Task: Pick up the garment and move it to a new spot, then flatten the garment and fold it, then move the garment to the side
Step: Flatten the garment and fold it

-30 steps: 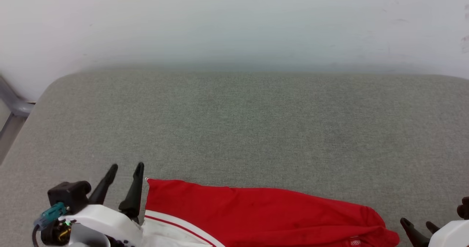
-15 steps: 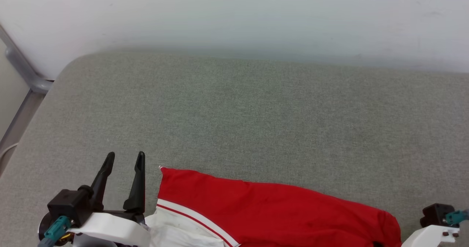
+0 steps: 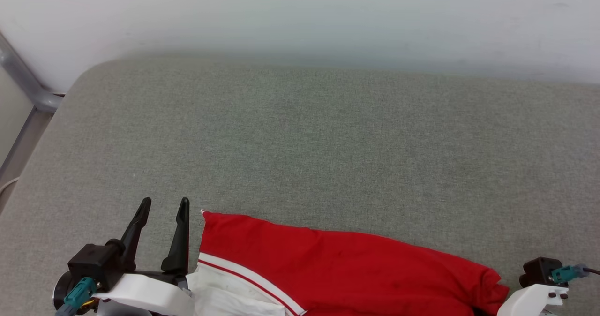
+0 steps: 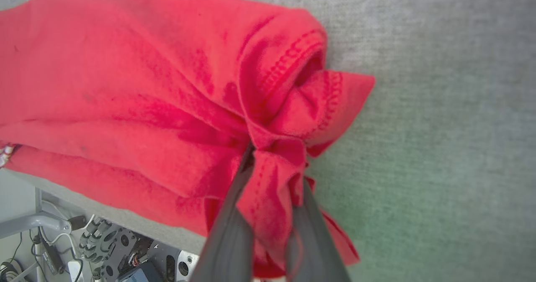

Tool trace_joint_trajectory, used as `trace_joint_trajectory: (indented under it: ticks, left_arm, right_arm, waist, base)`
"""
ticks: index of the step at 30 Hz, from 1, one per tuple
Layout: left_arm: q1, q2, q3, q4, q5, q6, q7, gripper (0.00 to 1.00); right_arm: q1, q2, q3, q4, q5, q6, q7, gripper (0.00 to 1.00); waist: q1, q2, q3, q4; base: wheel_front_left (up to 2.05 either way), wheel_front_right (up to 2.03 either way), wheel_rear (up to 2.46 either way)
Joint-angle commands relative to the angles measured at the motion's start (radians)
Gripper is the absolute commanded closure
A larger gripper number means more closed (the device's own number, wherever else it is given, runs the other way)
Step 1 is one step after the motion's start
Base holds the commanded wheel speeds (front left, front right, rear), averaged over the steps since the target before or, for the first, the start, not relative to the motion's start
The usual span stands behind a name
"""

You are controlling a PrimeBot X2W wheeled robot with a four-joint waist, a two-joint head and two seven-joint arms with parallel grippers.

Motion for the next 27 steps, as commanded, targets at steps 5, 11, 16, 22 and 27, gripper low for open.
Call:
trace_joint_trajectory:
  ticks: [5,11,16,22,27]
  left_arm:
    - [0.004,-0.010,0.005,0.005,0.015,-0.011,-0.005,0.00]
    - [0.027,-0.010,0.007,0.012,0.026,-0.006,-0.005,0.00]
    - [0.046,-0.003,0.008,0.010,0.030,0.003,-0.004,0.00]
    - [0.055,0.004,-0.002,-0.003,0.039,0.015,0.007,0.00]
    - [0.059,0.006,-0.006,-0.007,0.041,0.020,0.012,0.00]
  right_arm:
    - [-0.024,-0.020,0.010,-0.019,-0.005,-0.001,-0.021,1.00]
    - [-0.033,-0.049,-0.043,-0.082,-0.016,-0.001,0.006,1.00]
    - [-0.027,-0.069,-0.144,-0.126,-0.031,-0.001,0.069,1.00]
    - [-0.023,-0.100,-0.309,-0.133,-0.041,-0.001,0.129,1.00]
    - [-0.056,-0.044,-0.431,-0.126,0.019,-0.001,0.208,1.00]
  waist:
    - [-0.0001,0.0000,-0.016,-0.008]
    - [-0.0001,0.0000,-0.039,-0.027]
    - [-0.0001,0.0000,-0.058,-0.049]
    - [-0.0001,0.0000,-0.068,-0.064]
    - [-0.0001,0.0000,-0.077,-0.072]
  base:
    - [0.00,0.00,0.00]
    - [0.00,0.00,0.00]
    - [0.00,0.00,0.00]
    - [0.00,0.00,0.00]
    - [0.00,0.00,0.00]
